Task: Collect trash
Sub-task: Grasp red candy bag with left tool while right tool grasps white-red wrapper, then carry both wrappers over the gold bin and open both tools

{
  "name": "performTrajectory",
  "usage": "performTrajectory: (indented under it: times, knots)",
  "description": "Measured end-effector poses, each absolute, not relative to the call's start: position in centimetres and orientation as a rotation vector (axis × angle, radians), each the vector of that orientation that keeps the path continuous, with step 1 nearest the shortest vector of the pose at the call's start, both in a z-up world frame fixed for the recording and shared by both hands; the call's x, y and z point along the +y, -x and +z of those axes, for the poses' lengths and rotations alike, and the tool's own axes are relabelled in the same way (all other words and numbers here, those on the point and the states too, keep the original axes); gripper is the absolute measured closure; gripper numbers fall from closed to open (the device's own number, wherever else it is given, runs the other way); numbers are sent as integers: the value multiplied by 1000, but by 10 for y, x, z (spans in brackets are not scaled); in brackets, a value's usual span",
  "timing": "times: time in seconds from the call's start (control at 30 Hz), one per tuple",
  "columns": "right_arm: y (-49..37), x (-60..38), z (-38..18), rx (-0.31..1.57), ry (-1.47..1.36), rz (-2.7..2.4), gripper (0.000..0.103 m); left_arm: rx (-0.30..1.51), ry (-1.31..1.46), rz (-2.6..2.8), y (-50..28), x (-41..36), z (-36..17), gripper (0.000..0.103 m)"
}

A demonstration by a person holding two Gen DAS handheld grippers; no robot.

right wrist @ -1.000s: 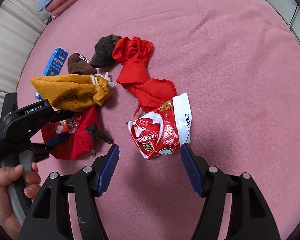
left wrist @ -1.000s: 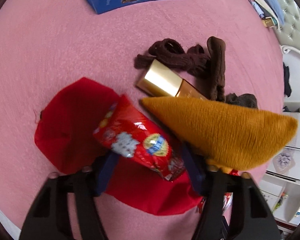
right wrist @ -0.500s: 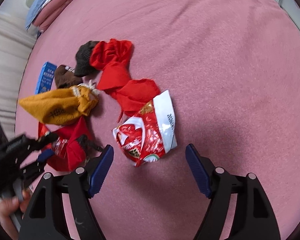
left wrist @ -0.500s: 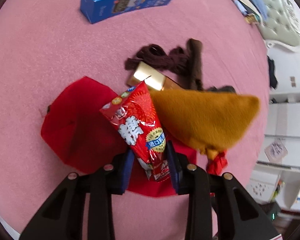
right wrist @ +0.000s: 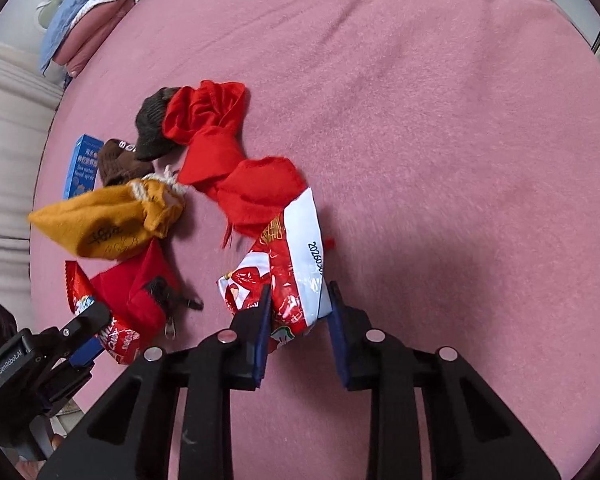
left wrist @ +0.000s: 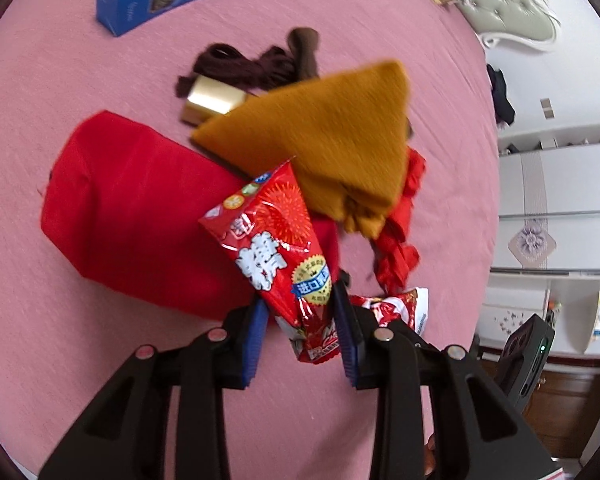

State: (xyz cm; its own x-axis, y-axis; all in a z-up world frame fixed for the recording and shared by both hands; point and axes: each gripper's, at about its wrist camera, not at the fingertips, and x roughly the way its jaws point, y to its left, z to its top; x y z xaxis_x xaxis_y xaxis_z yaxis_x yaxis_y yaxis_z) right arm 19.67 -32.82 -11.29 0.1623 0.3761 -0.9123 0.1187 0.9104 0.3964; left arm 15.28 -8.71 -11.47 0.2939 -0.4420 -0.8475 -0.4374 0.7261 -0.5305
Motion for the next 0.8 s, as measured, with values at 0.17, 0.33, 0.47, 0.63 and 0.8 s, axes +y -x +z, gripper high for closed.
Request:
performTrajectory:
  times: [0.17,0.33,0.47,0.63,0.8]
  knots:
    - [-178,-327,-101,1398,-429,199,78,1340,773,-87,-146,-112,-105,71]
    - [-149,-336,-88,1381,-420,184,78,1367,703,-144,-137,-134,-98,71]
    - [-132,-352,-81,1364,-438,158,78,1386,639,-188,-128,-155,-93,71]
    - [-111,-379,-69,1335,-457,132,78,1398,557,-244,-121,-180,-85,71]
    - [-90,-416,-58,1303,-465,98,78,1414,481,-305,-115,-219,-80,71]
